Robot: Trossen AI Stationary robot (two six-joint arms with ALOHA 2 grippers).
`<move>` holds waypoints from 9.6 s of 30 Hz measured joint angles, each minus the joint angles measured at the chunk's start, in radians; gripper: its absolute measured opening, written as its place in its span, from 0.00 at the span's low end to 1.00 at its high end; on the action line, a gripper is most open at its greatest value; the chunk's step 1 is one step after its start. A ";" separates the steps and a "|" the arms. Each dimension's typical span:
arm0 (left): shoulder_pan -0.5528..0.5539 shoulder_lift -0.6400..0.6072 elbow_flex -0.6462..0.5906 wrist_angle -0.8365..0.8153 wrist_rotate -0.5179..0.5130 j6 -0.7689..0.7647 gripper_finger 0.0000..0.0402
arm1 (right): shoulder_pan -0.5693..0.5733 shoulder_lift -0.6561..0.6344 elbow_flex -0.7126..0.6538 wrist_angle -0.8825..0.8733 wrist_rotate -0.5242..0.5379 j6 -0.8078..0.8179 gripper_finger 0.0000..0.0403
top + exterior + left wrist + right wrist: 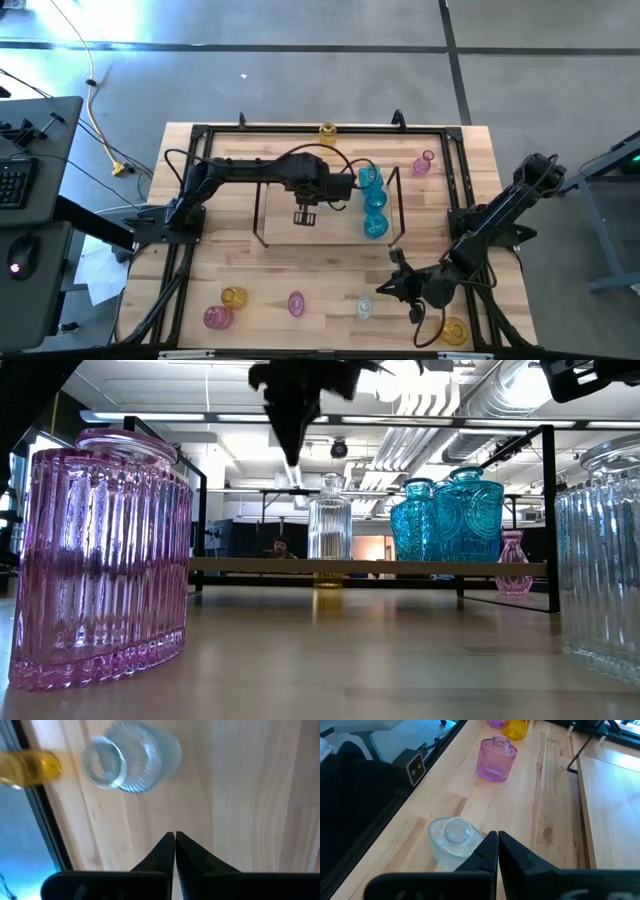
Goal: Sort vases onto shelf
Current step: Put the top transparent vase on the shelf, then put the right transparent vase aligned with the other transparent vase on the shelf
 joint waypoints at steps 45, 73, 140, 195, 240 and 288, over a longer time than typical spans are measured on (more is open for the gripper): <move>0.120 -0.001 -0.270 0.487 0.033 0.023 0.00 | 0.027 0.000 0.000 0.000 0.009 0.003 0.00; 0.156 -0.001 -0.271 0.551 0.188 0.003 0.00 | 0.027 0.000 0.000 0.001 0.008 0.003 0.00; -0.660 -0.639 -0.779 0.489 -0.025 -0.639 0.07 | 0.076 0.000 -0.156 0.454 0.146 -0.265 0.00; -0.537 -0.639 -1.236 1.558 -0.029 -0.244 0.00 | 0.147 0.211 0.452 -1.245 -0.536 1.412 0.65; -0.585 -0.681 -1.236 1.371 -0.070 -0.329 0.00 | 0.227 0.254 0.452 -1.205 -0.436 1.451 0.28; -0.276 -1.273 -1.688 1.899 -0.074 -0.034 0.00 | -0.422 0.259 1.029 -1.174 -0.205 0.051 0.30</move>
